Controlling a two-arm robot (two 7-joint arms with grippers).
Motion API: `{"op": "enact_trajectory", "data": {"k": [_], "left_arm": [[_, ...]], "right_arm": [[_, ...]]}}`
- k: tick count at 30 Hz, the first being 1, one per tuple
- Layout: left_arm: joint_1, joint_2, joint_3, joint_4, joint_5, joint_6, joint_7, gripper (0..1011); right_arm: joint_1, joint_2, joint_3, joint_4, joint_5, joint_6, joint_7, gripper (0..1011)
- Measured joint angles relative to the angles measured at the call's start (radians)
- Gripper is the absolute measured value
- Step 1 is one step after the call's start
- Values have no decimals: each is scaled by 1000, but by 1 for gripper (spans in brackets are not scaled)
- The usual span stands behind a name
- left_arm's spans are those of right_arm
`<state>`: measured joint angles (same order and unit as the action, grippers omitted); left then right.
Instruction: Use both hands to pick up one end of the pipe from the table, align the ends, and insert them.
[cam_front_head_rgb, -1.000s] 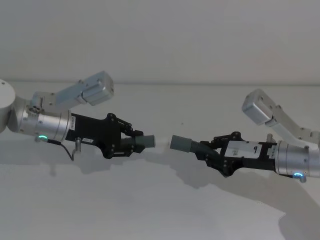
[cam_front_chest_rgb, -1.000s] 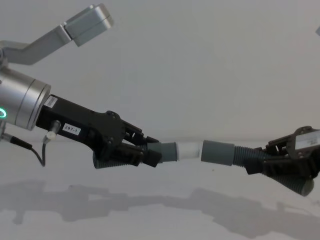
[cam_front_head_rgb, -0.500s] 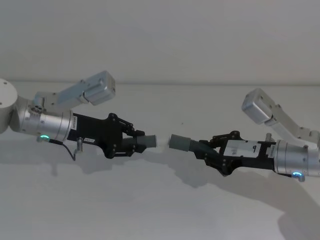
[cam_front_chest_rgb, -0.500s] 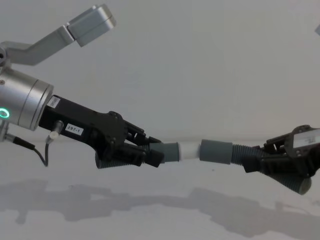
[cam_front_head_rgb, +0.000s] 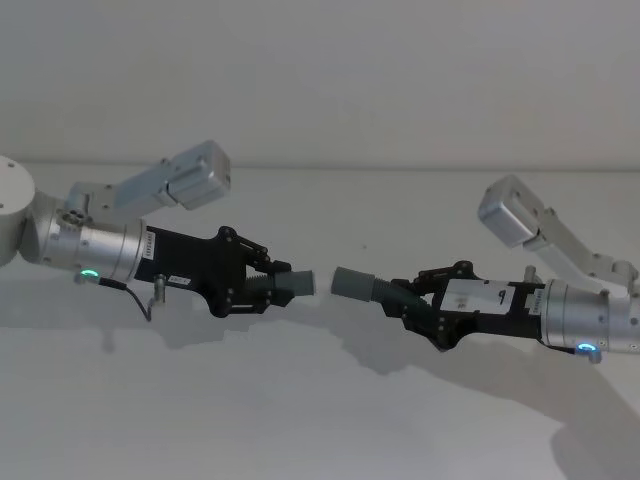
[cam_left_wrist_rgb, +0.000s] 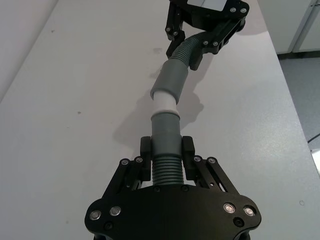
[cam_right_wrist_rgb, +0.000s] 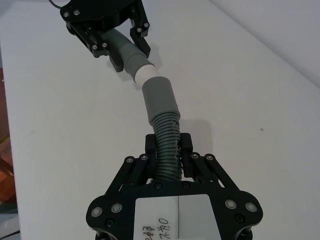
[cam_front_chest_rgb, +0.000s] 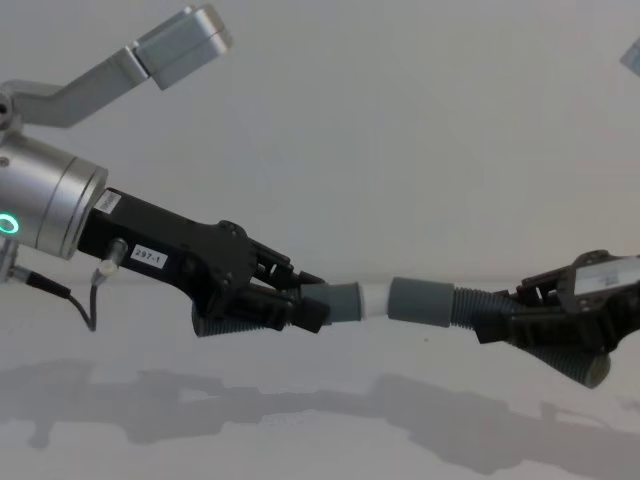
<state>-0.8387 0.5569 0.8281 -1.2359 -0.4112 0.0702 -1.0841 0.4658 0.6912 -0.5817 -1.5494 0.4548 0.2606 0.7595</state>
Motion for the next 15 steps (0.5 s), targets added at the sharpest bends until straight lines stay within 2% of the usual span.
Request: {"op": "enact_trajectory", "data": {"k": [15], "left_arm": [[12, 34, -2, -26, -22, 10, 8, 351]], "right_arm": [[15, -19, -24, 9, 3, 1, -13, 274]]}}
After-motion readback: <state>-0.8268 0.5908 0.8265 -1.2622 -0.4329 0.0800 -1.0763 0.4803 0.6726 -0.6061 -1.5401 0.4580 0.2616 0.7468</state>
